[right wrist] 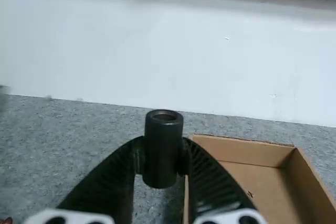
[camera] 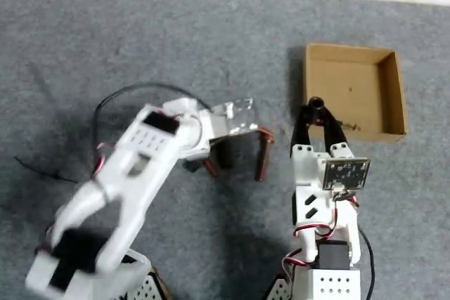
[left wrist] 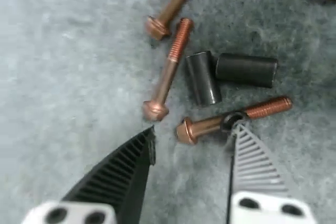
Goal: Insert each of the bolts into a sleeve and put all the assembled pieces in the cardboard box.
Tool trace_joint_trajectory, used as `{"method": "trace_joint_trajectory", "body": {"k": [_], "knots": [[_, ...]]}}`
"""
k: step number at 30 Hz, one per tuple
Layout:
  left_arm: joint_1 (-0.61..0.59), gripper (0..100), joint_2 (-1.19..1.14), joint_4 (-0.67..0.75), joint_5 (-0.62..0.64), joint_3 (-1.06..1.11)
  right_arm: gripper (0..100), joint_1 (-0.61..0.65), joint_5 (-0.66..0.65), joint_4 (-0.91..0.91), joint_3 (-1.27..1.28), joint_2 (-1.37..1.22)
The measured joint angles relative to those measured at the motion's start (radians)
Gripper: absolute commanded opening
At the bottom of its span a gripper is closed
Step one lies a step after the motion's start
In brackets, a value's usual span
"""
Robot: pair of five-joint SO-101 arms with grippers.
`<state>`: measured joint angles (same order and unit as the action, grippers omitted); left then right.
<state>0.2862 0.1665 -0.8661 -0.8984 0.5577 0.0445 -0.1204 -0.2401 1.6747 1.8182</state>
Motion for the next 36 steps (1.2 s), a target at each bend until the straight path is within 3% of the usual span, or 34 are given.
{"method": "trace_joint_trajectory", "body": {"k": [6,12,19,32,36], "knots": [[0.002,21,-0.354,-0.163,-0.098,-0.334,0.5,0.0,0.0,0.0,0.0,0.0],[-0.002,21,-0.626,-0.342,-0.112,-0.707,0.5,0.0,0.0,0.0,0.0,0.0],[-0.006,21,-0.847,-0.443,-0.114,-1.036,0.5,0.0,0.0,0.0,0.0,0.0],[-0.038,20,-1.011,-0.506,-0.106,-1.189,0.6,0.0,0.0,0.0,0.0,0.0],[-0.038,0,-1.011,-0.531,-0.112,-1.194,0.6,0.0,0.0,0.0,0.0,0.0]]}}
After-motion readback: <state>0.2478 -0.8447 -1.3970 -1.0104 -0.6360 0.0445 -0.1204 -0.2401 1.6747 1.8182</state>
